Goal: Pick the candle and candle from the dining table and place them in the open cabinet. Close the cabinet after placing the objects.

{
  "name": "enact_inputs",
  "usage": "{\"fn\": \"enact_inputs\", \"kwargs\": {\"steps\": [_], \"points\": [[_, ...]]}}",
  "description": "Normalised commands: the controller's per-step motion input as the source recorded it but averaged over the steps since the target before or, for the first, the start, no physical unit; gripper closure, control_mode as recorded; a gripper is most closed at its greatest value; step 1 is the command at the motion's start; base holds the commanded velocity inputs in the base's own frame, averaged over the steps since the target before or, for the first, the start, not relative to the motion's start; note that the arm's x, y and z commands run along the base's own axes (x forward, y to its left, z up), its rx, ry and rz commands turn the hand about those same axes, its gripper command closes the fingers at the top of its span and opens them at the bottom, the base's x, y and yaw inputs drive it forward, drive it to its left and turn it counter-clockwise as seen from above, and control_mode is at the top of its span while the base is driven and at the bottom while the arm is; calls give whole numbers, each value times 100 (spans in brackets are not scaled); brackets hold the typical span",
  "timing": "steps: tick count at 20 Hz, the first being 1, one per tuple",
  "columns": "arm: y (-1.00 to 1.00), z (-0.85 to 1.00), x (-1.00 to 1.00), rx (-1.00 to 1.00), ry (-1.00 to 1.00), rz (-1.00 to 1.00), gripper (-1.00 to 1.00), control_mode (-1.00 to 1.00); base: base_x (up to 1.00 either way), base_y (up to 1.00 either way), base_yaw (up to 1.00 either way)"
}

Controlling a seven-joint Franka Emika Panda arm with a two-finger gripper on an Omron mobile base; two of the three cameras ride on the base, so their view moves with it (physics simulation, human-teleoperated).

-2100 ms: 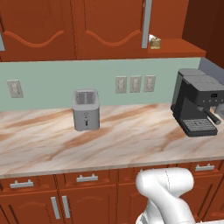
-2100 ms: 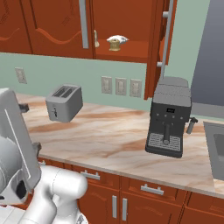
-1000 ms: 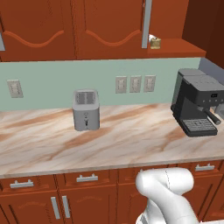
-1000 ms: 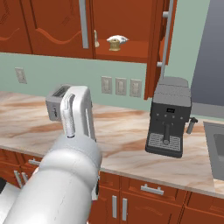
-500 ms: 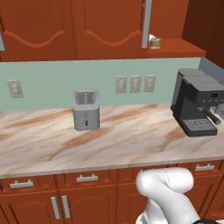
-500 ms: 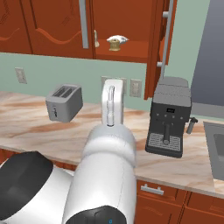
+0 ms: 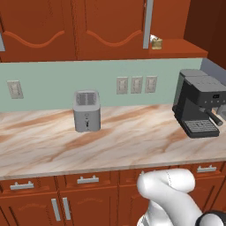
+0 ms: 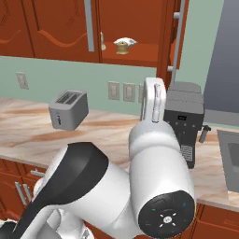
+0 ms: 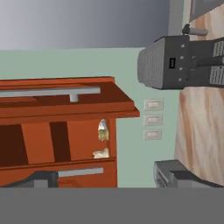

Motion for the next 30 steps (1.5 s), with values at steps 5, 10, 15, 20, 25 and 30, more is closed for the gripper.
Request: {"fn": "enact_inputs", "kwargs": {"steps": [5, 10, 15, 20, 25, 30], "points": [[-31, 0, 41, 0, -4, 14, -100, -100, 0, 0, 0], [-35, 0, 38, 0, -6, 14, -100, -100, 0, 0, 0], [-24, 0, 37, 0, -5, 6, -100, -100, 0, 0, 0], [-19, 0, 41, 0, -3, 0, -100, -100, 0, 0, 0], [-18, 0, 49, 0, -3, 0, -100, -100, 0, 0, 0], [-21, 0, 52, 0, -3, 0, -100, -100, 0, 0, 0]]}}
